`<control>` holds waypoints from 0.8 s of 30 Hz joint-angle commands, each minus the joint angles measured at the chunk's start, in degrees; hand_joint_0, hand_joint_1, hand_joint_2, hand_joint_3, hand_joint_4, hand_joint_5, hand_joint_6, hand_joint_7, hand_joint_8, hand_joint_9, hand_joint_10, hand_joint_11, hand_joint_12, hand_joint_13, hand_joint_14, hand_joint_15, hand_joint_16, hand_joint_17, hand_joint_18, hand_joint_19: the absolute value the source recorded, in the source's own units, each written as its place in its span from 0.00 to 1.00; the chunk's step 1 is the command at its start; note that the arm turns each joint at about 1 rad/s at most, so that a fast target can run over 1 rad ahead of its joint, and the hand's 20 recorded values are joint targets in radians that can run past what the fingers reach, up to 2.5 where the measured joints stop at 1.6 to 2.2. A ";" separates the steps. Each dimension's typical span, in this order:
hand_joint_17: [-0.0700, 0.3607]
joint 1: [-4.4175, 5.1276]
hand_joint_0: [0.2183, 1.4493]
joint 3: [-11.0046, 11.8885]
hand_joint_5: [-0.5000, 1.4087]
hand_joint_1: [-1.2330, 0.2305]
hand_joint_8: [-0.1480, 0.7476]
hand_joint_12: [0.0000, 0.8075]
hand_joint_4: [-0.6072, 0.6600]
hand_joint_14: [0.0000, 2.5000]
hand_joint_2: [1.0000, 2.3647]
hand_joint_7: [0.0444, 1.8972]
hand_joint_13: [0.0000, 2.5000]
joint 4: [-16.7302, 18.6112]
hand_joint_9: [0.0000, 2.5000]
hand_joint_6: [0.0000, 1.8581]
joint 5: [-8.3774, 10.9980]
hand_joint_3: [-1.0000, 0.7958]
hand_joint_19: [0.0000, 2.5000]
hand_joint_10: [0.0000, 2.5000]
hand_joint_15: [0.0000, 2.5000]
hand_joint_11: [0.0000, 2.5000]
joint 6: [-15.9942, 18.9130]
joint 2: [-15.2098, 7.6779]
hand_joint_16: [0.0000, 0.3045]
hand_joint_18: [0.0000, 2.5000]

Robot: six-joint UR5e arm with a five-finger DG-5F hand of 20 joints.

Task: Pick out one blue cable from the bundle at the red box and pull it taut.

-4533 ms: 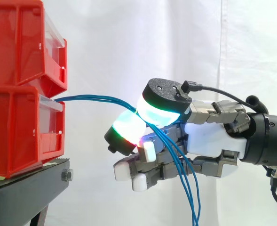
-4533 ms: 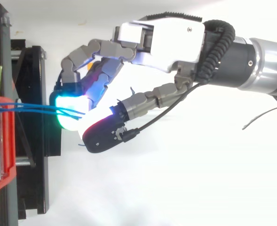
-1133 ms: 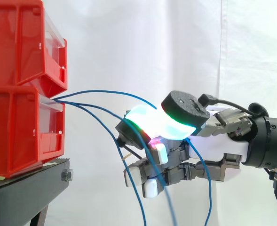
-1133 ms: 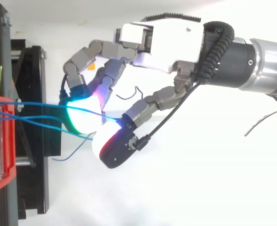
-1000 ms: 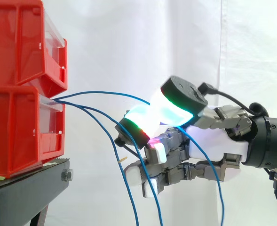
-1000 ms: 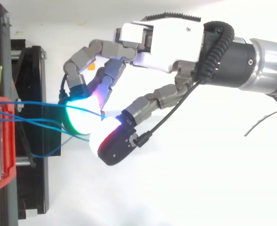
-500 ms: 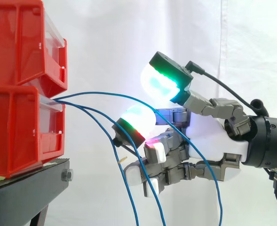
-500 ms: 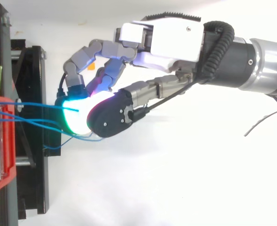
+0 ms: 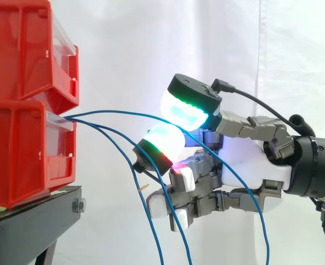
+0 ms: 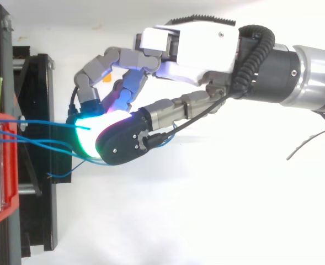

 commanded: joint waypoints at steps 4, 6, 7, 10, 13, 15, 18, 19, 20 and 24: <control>0.41 0.00 0.32 0.01 0.18 0.37 0.46 0.41 0.52 0.01 0.02 0.61 0.35 0.00 0.45 0.48 0.08 0.46 0.27 0.01 0.16 0.26 0.00 0.00 0.16 0.30; 0.41 0.00 0.32 0.01 0.18 0.35 0.45 0.41 0.51 0.01 0.02 0.61 0.34 -0.09 0.44 0.48 0.08 0.46 0.27 0.01 0.16 0.26 0.00 0.00 0.16 0.30; 0.41 0.00 0.32 -0.08 0.18 0.35 0.45 0.41 0.51 0.01 0.02 0.60 0.34 -0.09 0.44 0.48 0.17 0.47 0.27 0.01 0.16 0.26 0.00 0.00 0.16 0.30; 0.41 0.00 0.34 0.01 0.17 0.32 0.45 0.40 0.45 0.01 0.02 0.62 0.34 -0.09 0.44 0.48 0.34 0.47 0.26 0.01 0.15 0.26 0.00 0.00 0.16 0.30; 0.41 0.00 0.36 0.01 0.17 0.30 0.44 0.40 0.39 0.01 0.02 0.65 0.35 -0.35 0.44 0.49 0.34 0.46 0.26 0.01 0.15 0.26 0.44 0.00 0.15 0.30; 0.40 0.00 0.37 0.01 0.17 0.30 0.46 0.39 0.36 0.01 0.02 0.63 0.35 -1.32 0.45 0.49 0.43 0.45 0.26 0.01 0.15 0.25 1.58 0.00 0.15 0.31; 0.40 0.00 0.38 0.19 0.17 0.31 0.47 0.38 0.36 0.01 0.01 0.62 0.35 -3.08 0.44 0.49 0.69 0.43 0.26 0.01 0.14 0.21 3.60 0.00 0.15 0.31; 0.40 0.00 0.38 0.72 0.17 0.31 0.48 0.38 0.35 0.01 0.01 0.62 0.36 -5.01 0.44 0.49 0.87 0.43 0.26 0.01 0.14 0.21 5.71 0.00 0.15 0.31; 0.40 0.00 0.38 0.89 0.17 0.32 0.48 0.38 0.36 0.01 0.01 0.61 0.36 -5.89 0.44 0.49 0.87 0.42 0.26 0.01 0.14 0.20 6.50 0.00 0.15 0.31; 0.40 -0.18 0.38 2.30 0.16 0.33 0.49 0.38 0.36 0.01 0.01 0.61 0.36 -10.02 0.45 0.49 0.52 0.39 0.26 0.01 0.14 0.20 10.11 0.09 0.15 0.31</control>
